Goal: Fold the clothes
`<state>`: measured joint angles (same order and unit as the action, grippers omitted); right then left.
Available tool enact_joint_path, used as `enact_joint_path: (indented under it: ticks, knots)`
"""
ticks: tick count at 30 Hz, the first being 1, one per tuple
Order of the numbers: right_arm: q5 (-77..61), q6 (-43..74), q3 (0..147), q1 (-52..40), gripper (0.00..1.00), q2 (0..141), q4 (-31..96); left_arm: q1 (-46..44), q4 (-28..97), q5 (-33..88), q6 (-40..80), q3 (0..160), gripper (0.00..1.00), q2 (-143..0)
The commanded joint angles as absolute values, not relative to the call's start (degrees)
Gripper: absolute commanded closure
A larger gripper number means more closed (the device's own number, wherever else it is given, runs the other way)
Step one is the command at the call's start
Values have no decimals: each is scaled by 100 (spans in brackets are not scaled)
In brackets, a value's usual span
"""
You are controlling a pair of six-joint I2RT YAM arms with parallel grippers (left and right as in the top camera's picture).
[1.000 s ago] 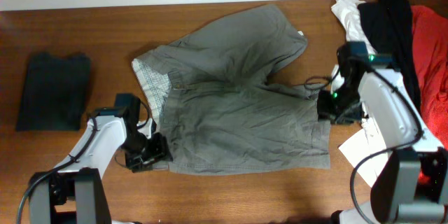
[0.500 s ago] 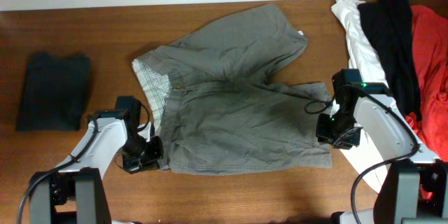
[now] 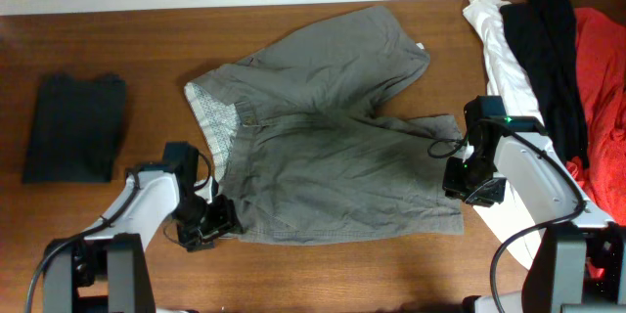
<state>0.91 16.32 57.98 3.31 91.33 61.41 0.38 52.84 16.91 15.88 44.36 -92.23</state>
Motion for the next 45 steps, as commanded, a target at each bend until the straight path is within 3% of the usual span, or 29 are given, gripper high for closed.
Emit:
enact_joint_path:
  ticks: [1, 10, 13, 16, 23, 27, 37, 45]
  knots:
    - [222, 1680, 5741, 307, 62, 9032, 6141, 25, 4779, 2191, 2145, 3997, 36, -9164]
    - [222, 1636, 5741, 307, 62, 9032, 6147, 128, 4545, 2134, 2226, 3990, 46, -9157]
    - [222, 1586, 5741, 307, 62, 9032, 6147, 250, 4451, 2060, 2228, 4005, 62, -9157]
    - [222, 1549, 5741, 307, 61, 9032, 6147, 351, 4407, 1999, 2226, 4005, 65, -9157]
    - [222, 1527, 5741, 307, 61, 9032, 6145, 421, 4412, 1649, 2226, 4007, 83, -9157]
    - [224, 1533, 5741, 307, 61, 9032, 6149, 421, 4458, 1616, 2226, 4007, 100, -9074]
    - [145, 1704, 5717, 543, 60, 9032, 6287, 862, 4934, 803, 2226, 4115, 100, -7688]
    - [-1177, 1557, 4797, 521, 61, 9032, 5944, 902, 5002, 803, 2226, 4115, 100, -7428]
